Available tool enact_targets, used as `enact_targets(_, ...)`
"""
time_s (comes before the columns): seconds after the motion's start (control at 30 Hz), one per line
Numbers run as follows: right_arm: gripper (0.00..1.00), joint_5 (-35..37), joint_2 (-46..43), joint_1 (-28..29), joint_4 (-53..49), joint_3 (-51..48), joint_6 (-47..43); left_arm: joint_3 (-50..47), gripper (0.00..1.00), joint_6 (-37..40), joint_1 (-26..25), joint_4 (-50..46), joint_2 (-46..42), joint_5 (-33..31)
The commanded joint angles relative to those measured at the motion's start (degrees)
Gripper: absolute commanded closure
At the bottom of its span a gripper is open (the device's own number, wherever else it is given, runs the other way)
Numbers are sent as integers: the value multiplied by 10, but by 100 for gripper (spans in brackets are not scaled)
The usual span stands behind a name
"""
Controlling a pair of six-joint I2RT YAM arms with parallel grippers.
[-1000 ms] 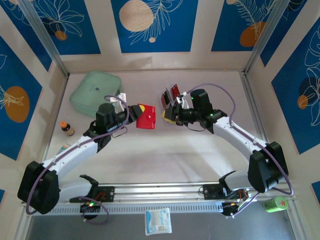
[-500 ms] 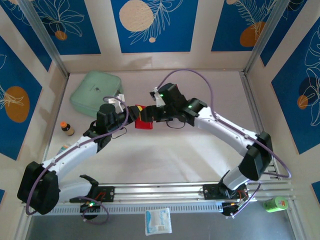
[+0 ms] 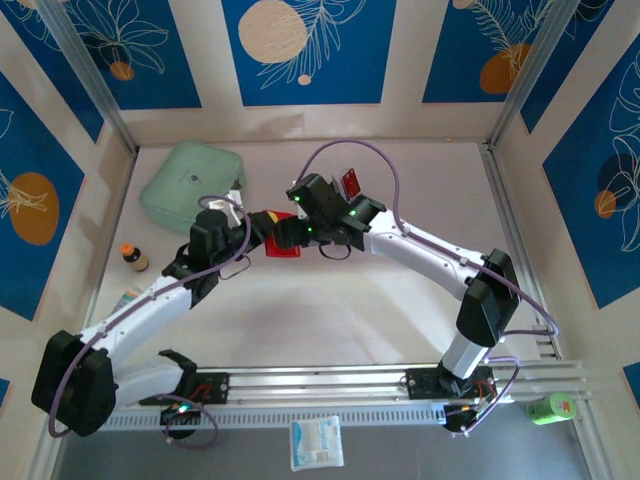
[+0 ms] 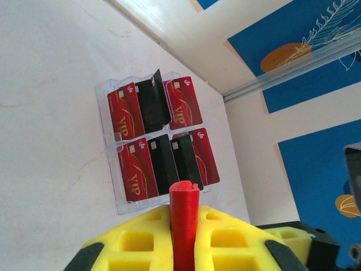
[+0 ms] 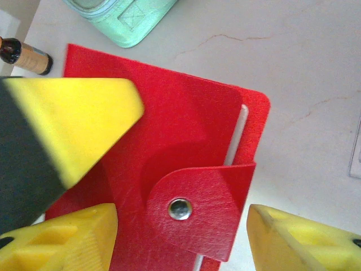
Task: Put the credit cards into the card holder
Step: Open the button on the card holder.
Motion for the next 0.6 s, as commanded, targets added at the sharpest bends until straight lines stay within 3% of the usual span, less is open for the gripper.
enact_targets(0.0, 39, 17, 9, -3, -2, -19, 2, 1, 100, -12, -2, 32, -19, 9)
enact_targets(0.2, 49, 29, 12, -6, 6, -36, 4, 2, 100, -17, -2, 40, -13, 15)
enact_targets(0.47, 78, 71, 22, -6, 3, -45, 9, 3, 100, -19, -2, 39, -16, 18)
enact_targets(0.57, 94, 68, 22, -7, 5, -49, 9, 4, 100, -20, -2, 38, -18, 18)
